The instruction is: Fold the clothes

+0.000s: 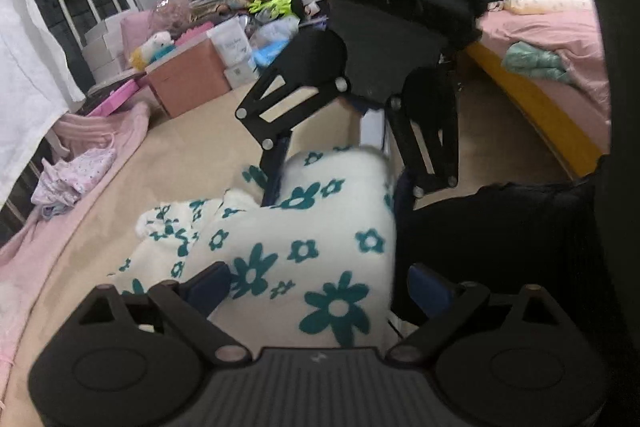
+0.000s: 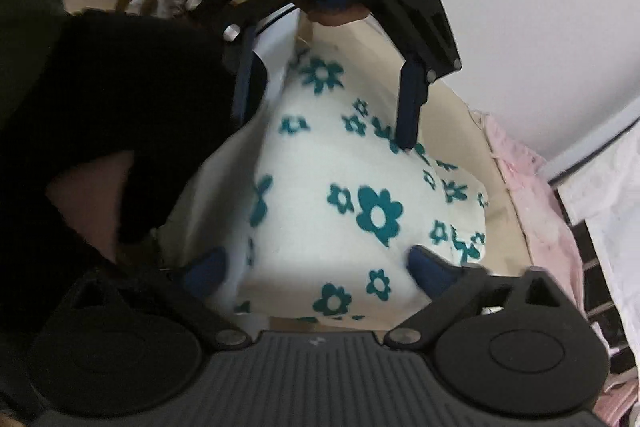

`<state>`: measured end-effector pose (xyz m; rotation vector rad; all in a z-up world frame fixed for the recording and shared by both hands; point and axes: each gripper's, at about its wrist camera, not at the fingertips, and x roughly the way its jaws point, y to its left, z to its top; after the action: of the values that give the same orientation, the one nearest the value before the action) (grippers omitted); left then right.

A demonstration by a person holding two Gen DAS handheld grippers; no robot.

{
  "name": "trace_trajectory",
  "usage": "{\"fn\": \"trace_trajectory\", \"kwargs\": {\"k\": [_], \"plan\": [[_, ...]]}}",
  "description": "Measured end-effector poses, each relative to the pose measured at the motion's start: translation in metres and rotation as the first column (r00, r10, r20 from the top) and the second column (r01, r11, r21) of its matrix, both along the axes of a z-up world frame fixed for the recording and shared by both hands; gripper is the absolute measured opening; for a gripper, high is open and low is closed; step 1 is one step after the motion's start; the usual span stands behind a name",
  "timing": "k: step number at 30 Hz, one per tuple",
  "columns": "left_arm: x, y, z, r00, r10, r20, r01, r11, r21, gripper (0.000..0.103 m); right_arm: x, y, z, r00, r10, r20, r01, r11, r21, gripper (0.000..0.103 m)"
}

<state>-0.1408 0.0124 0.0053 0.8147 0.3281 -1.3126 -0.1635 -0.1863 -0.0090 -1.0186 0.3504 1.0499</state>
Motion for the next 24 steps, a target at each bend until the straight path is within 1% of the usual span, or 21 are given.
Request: {"fn": "trace_trajectory", "kwargs": {"k": [1,2,3,4,5,6,8,10,11,12,13,14,15,16,17,18,19,20,21,22,24], "plan": [[0.000,-0.001,-0.001,1.000,0.014,-0.009,-0.014,1.000,0.005,0.095,0.007,0.000,0.003,0.999,-0.020,-0.034,0.021,0.999,0.026,0.065],[-0.001,-0.002,0.001,1.000,0.024,-0.015,-0.024,1.000,0.015,0.095,0.015,-0.005,0.011,0.993,-0.032,-0.114,0.039,0.997,0.063,0.058],[-0.006,-0.002,0.005,1.000,0.020,-0.015,-0.020,0.999,0.029,0.094,0.024,-0.011,0.021,0.979,-0.038,-0.201,0.060,0.993,0.100,0.041],[-0.013,0.001,0.010,1.000,-0.003,-0.006,0.003,0.999,0.034,0.093,0.033,-0.017,0.030,0.957,-0.041,-0.288,0.083,0.987,0.136,0.034],[-0.019,0.006,0.015,1.000,-0.020,0.012,0.020,1.000,0.020,0.093,0.042,-0.022,0.039,0.927,-0.040,-0.372,0.110,0.980,0.169,0.033],[-0.024,0.010,0.019,0.999,-0.027,0.034,0.027,1.000,-0.003,0.093,0.051,-0.028,0.048,0.891,-0.035,-0.453,0.139,0.970,0.199,0.032],[-0.030,0.018,0.024,0.997,-0.023,0.074,0.027,0.999,-0.045,0.093,0.057,-0.038,0.053,0.855,0.002,-0.518,0.137,0.963,0.230,0.032],[-0.027,0.019,0.019,0.996,0.020,0.091,-0.013,0.997,-0.072,0.093,0.066,-0.047,0.052,0.815,0.030,-0.579,0.160,0.948,0.275,0.032],[-0.024,0.018,0.014,0.996,0.041,0.085,-0.034,0.996,-0.083,0.093,0.071,-0.050,0.050,0.791,0.045,-0.610,0.172,0.941,0.293,0.032],[-0.019,0.017,0.010,0.996,0.055,0.070,-0.048,0.995,-0.090,0.091,0.076,-0.054,0.048,0.768,0.066,-0.637,0.179,0.933,0.313,0.032],[-0.015,0.016,0.007,0.997,0.060,0.045,-0.055,0.994,-0.093,0.086,0.079,-0.057,0.047,0.745,0.089,-0.661,0.183,0.926,0.331,0.032],[-0.009,0.015,0.006,0.998,0.055,0.004,-0.054,0.995,-0.089,0.081,0.081,-0.060,0.046,0.721,0.113,-0.683,0.186,0.919,0.349,0.032],[-0.002,0.013,0.006,0.998,0.045,-0.048,-0.049,0.996,-0.080,0.069,0.086,-0.063,0.046,0.697,0.131,-0.705,0.195,0.912,0.361,0.032],[0.005,0.013,0.008,0.994,0.050,-0.098,-0.058,0.995,-0.076,0.063,0.088,-0.066,0.047,0.681,0.142,-0.719,0.204,0.906,0.372,0.032],[0.015,0.013,0.011,0.983,0.070,-0.167,-0.085,0.993,-0.082,0.060,0.089,-0.069,0.049,0.667,0.152,-0.730,0.213,0.899,0.382,0.032],[0.028,0.016,0.014,0.963,0.092,-0.254,-0.119,0.988,-0.094,0.052,0.093,-0.071,0.049,0.654,0.149,-0.742,0.233,0.893,0.385,0.033],[0.041,0.018,0.018,0.934,0.112,-0.340,-0.155,0.983,-0.102,0.048,0.092,-0.074,0.049,0.671,0.130,-0.730,0.260,0.881,0.395,0.042],[0.054,0.020,0.021,0.897,0.128,-0.422,-0.190,0.976,-0.108,0.047,0.091,-0.077,0.050,0.692,0.106,-0.714,0.286,0.868,0.406,0.051],[0.066,0.022,0.024,0.858,0.137,-0.495,-0.218,0.970,-0.110,0.044,0.089,-0.080,0.051,0.712,0.082,-0.697,0.311,0.854,0.418,0.072],[0.077,0.024,0.026,0.818,0.138,-0.558,-0.239,0.965,-0.112,0.044,0.088,-0.083,0.051,0.731,0.057,-0.680,0.335,0.838,0.430,0.084],[0.096,0.028,0.029,0.733,0.127,-0.668,-0.267,0.957,-0.112,0.044,0.080,-0.089,0.047,0.792,0.046,-0.608,0.325,0.812,0.484,0.085]]}}
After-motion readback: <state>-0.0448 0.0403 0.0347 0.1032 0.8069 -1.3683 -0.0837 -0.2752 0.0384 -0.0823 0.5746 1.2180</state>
